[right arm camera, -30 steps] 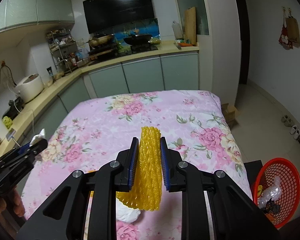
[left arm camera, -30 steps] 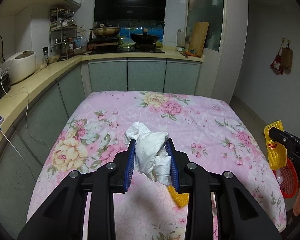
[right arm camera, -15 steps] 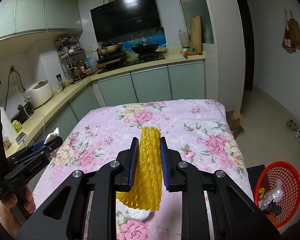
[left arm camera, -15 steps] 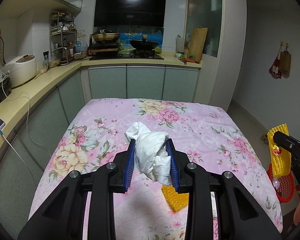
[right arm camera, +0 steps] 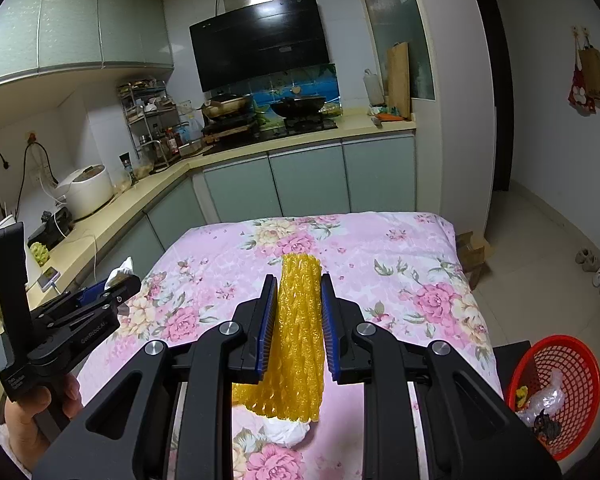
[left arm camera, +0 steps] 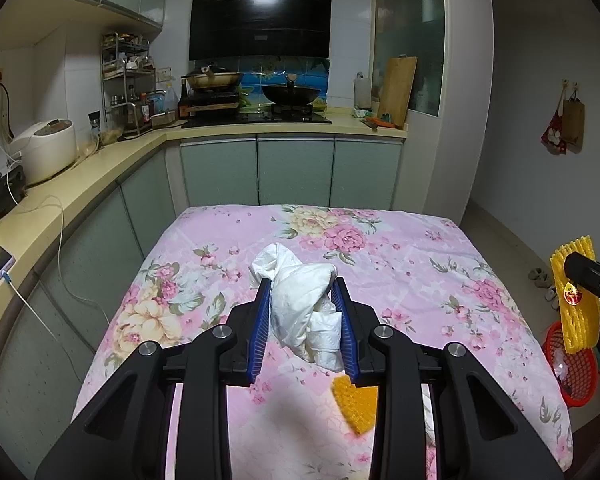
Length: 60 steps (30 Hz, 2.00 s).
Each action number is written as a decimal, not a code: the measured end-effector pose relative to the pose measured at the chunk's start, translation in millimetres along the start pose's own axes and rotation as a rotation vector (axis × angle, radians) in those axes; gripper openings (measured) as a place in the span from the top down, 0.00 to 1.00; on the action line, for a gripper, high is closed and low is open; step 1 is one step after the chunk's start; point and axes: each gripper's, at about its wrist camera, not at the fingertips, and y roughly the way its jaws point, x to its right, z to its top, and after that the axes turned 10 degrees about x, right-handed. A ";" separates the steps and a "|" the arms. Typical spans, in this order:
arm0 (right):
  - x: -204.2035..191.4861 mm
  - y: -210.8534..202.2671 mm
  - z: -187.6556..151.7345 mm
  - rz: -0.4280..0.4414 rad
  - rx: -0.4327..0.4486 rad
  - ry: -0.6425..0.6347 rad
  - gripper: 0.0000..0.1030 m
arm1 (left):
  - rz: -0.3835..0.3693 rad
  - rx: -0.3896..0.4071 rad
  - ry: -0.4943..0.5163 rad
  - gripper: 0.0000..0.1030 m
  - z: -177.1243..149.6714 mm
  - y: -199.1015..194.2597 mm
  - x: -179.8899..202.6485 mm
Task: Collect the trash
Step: 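Carry the white tissue and yellow mesh sponge over the red basket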
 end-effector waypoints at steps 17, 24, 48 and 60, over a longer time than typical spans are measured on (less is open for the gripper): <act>-2.0 -2.4 9.3 -0.006 0.020 -0.006 0.79 | -0.051 0.018 -0.005 0.72 15.3 11.6 6.9; 13.1 -13.1 11.0 -0.031 0.031 0.012 0.79 | -0.090 0.022 0.014 0.72 15.9 11.9 29.6; 109.9 -66.3 -1.2 -0.219 0.056 0.108 0.79 | -0.253 -0.006 0.131 0.72 1.5 16.6 137.4; 154.2 -96.4 -6.8 -0.328 0.080 0.152 0.79 | -0.365 -0.020 0.192 0.72 -3.9 15.7 194.5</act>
